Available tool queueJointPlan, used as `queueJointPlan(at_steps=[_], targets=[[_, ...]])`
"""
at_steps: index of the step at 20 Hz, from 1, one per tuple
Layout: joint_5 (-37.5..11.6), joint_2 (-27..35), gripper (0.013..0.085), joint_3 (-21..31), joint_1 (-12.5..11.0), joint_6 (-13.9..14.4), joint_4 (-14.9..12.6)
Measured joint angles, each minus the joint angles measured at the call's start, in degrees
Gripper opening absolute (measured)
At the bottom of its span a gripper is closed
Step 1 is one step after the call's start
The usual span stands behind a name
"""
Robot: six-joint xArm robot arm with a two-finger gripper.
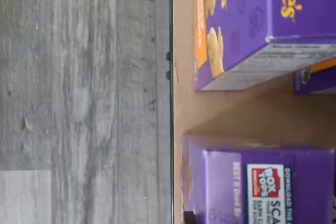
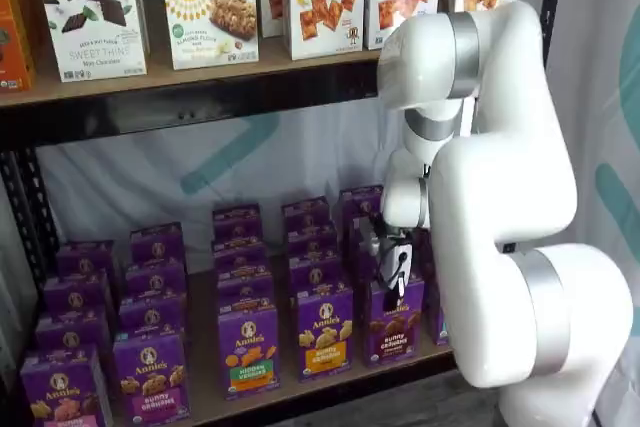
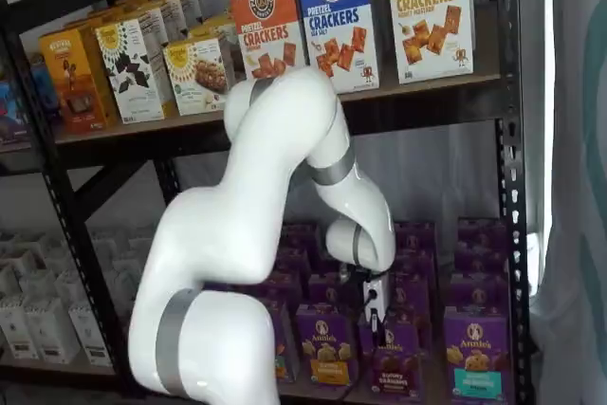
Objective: Pick up the purple box with a brown patch in the center, on the bottom shelf, the fifth box from the left
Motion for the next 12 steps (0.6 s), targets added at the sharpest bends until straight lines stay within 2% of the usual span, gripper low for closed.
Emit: queueJointPlan(at_steps=[2,7,12], targets=[[0.15,-0.93,0.0370,1.19,0.12,0.37,-0.25],[0.65,-3.81,0.0370,4.80,-0.02,2.98,-3.22],[0.42,-8.37,0.0370,10.29,-0.05,0.97,-1.16]])
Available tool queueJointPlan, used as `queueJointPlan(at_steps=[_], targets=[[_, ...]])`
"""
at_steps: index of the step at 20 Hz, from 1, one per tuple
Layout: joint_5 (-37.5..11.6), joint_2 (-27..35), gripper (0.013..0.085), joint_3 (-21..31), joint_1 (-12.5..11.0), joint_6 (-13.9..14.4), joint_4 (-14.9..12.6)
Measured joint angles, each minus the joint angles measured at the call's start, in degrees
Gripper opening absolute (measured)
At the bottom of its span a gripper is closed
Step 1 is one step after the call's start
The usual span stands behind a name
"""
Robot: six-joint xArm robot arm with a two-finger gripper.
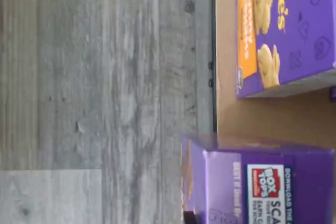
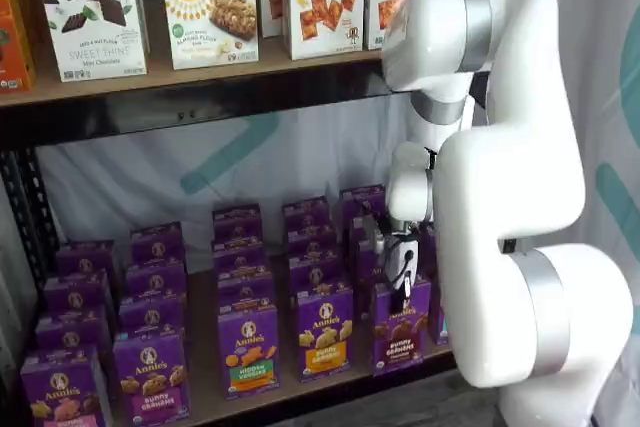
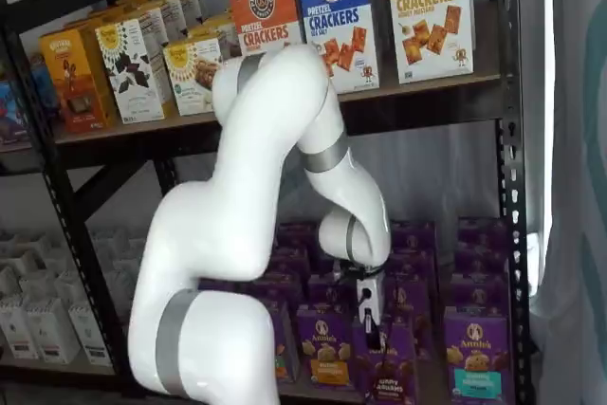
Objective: Pick up the purple box with a brown patch in the center, on the bottom shelf, the fifth box from the left
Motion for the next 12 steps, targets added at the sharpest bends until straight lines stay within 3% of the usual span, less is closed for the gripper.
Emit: queueJointPlan(at_steps=[7,12], targets=[[1.51,-8.68,0.0370,8.49,-0.44,3.22,-3.83],[1.87,-13.83,0.0370,13.41,-0.45,1.33,-1.82]])
